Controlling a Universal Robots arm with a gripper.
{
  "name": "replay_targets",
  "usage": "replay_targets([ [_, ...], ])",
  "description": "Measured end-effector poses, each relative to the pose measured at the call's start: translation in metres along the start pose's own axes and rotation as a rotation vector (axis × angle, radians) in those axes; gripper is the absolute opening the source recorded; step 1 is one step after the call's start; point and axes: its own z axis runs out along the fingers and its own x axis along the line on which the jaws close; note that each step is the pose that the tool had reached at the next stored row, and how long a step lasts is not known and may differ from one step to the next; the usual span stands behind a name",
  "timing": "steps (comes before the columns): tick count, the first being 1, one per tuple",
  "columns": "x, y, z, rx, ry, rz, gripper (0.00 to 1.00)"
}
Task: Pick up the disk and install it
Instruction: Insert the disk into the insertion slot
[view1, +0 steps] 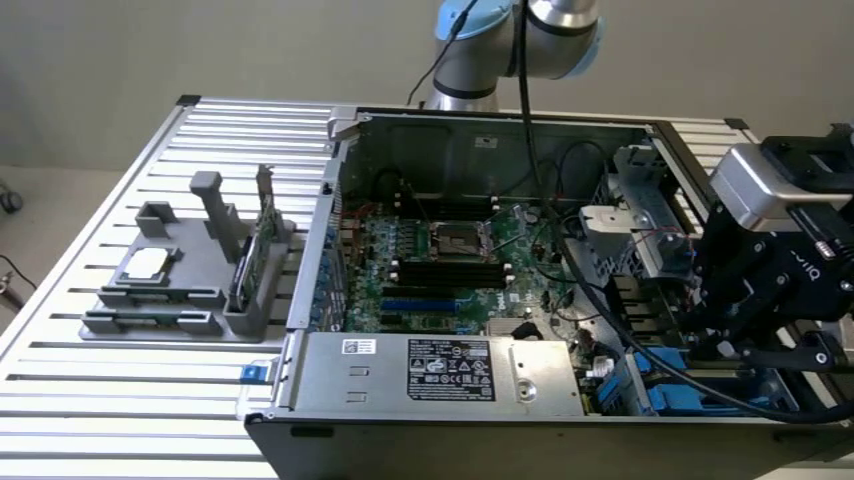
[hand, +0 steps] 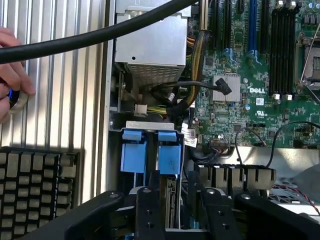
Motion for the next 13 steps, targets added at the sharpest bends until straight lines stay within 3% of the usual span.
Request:
replay_targets([
  [4, 0.000, -0.0002, -0.0006, -0.0001, 0.0034, 0.000, 0.18],
  [6, -0.001, -0.0001, -0.0023, -0.0003, 0.0040, 0.000, 0.18],
  [10, -0.002, 0.0015, -0.0187, -0.0004, 0.0046, 0.000, 0.18],
  [13, -0.002, 0.0018, -0.0215, -0.0004, 0.0045, 0.000, 0.18],
])
